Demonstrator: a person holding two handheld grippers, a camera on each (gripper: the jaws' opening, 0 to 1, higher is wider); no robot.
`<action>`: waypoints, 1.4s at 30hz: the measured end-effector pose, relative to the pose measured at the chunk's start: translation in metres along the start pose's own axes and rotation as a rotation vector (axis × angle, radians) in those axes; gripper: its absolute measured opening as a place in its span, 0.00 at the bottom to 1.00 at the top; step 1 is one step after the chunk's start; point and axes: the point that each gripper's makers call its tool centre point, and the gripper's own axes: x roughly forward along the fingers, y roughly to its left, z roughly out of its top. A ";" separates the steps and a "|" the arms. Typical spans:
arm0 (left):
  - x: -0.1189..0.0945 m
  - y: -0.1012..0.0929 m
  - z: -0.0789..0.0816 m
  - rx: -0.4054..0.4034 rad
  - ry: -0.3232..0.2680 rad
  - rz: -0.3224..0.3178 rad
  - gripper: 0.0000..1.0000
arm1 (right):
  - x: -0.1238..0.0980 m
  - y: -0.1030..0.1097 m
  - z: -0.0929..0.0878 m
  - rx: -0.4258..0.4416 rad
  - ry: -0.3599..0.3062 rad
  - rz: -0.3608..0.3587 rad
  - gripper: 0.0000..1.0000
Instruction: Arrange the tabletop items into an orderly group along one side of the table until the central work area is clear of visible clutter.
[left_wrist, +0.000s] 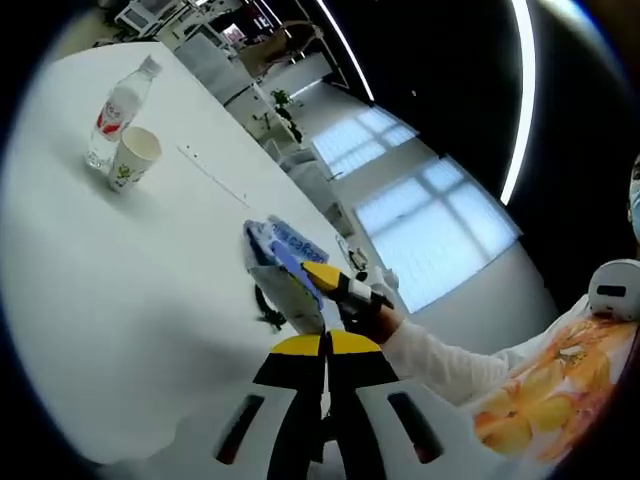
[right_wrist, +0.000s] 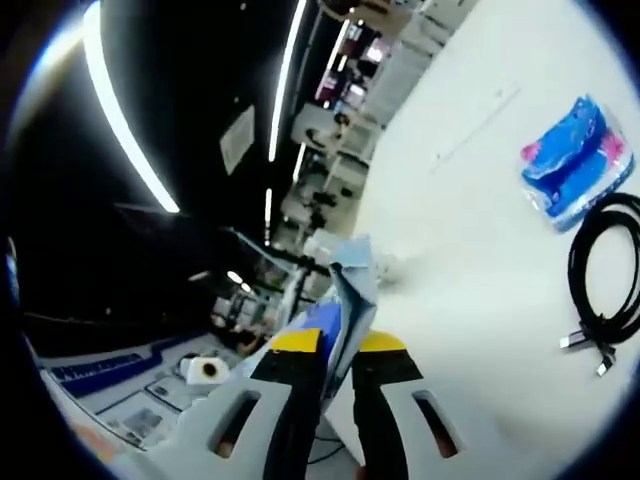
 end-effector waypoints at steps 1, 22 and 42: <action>0.000 0.004 0.003 -0.004 -0.002 0.013 0.00 | -0.003 0.004 0.002 -0.027 -0.013 0.002 0.06; 0.064 0.057 0.080 0.161 0.034 0.250 0.00 | -0.019 -0.028 0.003 0.013 -0.247 -0.181 0.00; 0.099 0.163 0.126 0.176 -0.009 0.530 0.00 | 0.057 -0.098 0.040 -0.044 -0.159 -0.356 0.00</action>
